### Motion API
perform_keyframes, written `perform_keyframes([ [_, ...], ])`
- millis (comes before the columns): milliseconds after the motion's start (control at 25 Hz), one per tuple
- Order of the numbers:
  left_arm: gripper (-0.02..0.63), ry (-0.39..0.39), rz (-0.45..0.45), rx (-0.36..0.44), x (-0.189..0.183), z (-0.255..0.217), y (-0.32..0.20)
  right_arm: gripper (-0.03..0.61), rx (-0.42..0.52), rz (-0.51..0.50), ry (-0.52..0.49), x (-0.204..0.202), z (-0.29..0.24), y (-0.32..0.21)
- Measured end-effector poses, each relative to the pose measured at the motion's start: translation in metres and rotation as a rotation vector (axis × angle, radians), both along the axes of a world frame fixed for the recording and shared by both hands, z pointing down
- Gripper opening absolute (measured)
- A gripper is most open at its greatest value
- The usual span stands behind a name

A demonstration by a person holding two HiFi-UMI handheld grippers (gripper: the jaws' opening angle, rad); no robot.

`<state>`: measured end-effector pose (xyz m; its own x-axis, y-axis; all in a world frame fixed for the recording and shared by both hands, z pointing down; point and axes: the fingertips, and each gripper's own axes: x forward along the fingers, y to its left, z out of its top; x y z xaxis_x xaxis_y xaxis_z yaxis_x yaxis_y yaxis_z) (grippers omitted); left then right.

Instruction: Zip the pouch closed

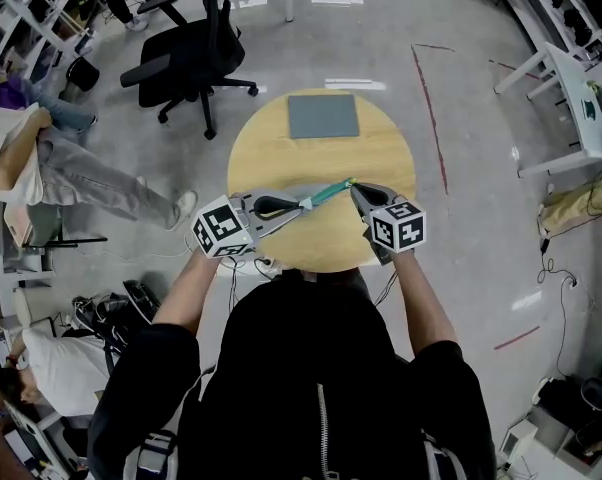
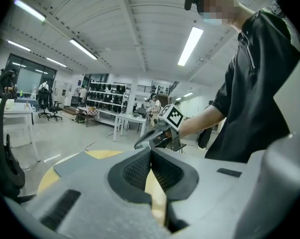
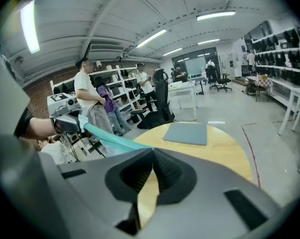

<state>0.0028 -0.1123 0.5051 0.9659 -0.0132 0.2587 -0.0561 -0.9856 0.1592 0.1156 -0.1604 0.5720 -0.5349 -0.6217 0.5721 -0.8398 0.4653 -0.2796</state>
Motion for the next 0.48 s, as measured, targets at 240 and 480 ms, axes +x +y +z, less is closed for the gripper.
perform_keyframes([
  [240, 0.004, 0.023, -0.014, -0.022, -0.005, -0.003, -0.003, 0.01, -0.025, 0.053, 0.005, 0.022, 0.012, 0.001],
  [480, 0.005, 0.02, -0.007, -0.022, -0.001, -0.001, -0.001, 0.011, -0.032, 0.072, 0.009, 0.025, 0.019, 0.003],
])
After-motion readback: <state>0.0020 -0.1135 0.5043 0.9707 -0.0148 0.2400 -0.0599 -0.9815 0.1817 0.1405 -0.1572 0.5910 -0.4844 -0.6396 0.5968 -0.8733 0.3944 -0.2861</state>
